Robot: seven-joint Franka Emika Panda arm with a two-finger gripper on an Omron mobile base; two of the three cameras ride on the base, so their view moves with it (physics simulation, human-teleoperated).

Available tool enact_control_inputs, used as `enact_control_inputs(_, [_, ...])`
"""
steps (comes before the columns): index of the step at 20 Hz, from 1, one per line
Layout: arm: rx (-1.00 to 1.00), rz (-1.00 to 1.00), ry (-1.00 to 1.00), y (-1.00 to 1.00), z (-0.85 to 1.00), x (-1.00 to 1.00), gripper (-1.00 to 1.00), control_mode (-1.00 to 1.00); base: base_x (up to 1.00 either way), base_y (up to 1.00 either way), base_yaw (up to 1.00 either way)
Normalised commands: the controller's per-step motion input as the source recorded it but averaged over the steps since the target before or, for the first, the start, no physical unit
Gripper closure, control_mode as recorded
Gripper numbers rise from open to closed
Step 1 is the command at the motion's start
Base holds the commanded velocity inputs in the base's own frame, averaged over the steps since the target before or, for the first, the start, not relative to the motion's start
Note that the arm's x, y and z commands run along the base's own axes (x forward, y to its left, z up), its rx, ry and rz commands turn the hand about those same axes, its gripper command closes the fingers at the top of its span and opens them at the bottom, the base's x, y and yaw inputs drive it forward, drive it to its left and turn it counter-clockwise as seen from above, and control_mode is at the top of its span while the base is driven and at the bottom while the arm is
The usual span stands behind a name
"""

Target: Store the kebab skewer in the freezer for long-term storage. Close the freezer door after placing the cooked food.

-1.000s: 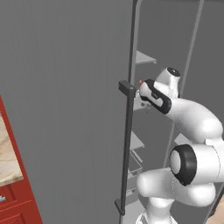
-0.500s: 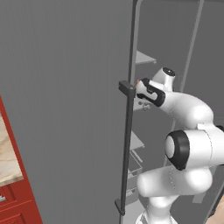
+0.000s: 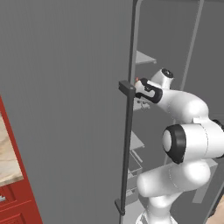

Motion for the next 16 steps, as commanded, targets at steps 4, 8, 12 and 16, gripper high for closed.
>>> enact_control_inputs(4, [-0.01,0.06,-0.12,0.01,-0.03,0.01,1.00,-1.00,0.00,0.00,0.00])
enact_control_inputs(8, [-0.01,0.06,-0.02,0.04,-0.03,0.02,1.00,-1.00,0.00,0.00,0.00])
enact_control_inputs(12, [-0.02,0.04,0.01,0.12,-0.10,0.00,1.00,-1.00,0.00,0.00,0.00])
enact_control_inputs(16, [0.00,0.01,0.01,0.06,-0.03,0.00,1.00,-1.00,0.00,0.00,0.00])
